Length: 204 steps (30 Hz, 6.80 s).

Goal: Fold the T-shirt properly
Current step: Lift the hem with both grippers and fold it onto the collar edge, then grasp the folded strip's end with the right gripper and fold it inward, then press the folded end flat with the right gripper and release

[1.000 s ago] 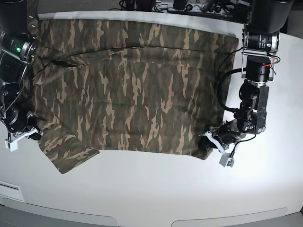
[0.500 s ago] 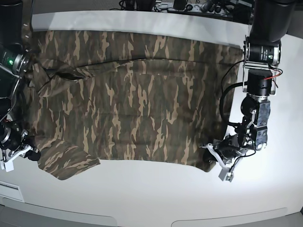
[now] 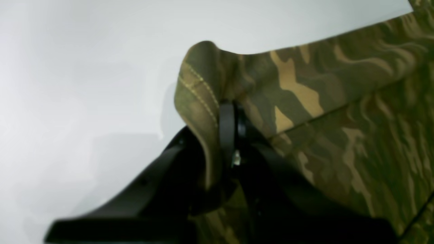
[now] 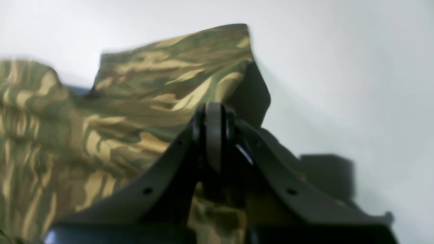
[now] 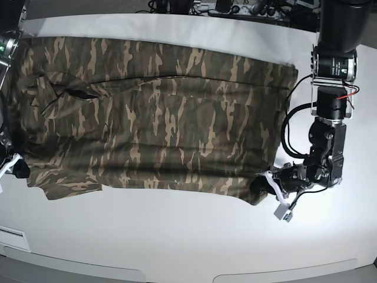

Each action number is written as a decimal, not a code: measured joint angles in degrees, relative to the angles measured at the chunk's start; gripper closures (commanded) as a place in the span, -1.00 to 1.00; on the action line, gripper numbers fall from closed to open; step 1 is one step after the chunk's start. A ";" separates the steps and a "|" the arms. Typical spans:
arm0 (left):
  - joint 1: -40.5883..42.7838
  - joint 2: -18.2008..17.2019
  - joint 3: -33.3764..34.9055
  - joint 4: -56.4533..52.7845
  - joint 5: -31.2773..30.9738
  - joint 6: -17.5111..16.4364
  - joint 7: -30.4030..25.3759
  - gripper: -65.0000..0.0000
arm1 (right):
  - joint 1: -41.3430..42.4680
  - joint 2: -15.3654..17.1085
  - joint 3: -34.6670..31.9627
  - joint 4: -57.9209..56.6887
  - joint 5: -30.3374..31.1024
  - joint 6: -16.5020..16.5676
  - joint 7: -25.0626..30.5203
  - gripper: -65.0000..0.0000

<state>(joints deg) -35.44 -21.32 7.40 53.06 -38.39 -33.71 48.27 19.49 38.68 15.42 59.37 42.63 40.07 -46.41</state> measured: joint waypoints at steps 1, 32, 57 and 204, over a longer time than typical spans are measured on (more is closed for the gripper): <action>0.00 -0.37 -0.02 0.00 -1.40 -0.76 0.79 1.00 | -1.49 0.17 -0.04 1.57 0.07 0.04 0.20 1.00; 7.30 -9.57 0.09 12.22 -35.34 -2.56 31.54 1.00 | -14.19 4.50 -0.11 21.20 7.74 -0.15 -16.81 1.00; 17.38 -13.11 0.09 12.85 -45.24 -4.28 31.47 0.93 | -16.74 4.39 -0.15 21.20 7.65 -0.13 -16.24 0.54; 21.29 -12.98 -0.24 13.18 -47.60 -5.55 30.42 -0.07 | -56.50 -16.79 10.36 65.92 -20.09 -21.00 -5.68 -0.31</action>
<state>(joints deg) -14.15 -34.30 7.16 66.24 -86.00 -39.27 78.70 -37.01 21.89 25.78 125.29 22.55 19.07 -52.10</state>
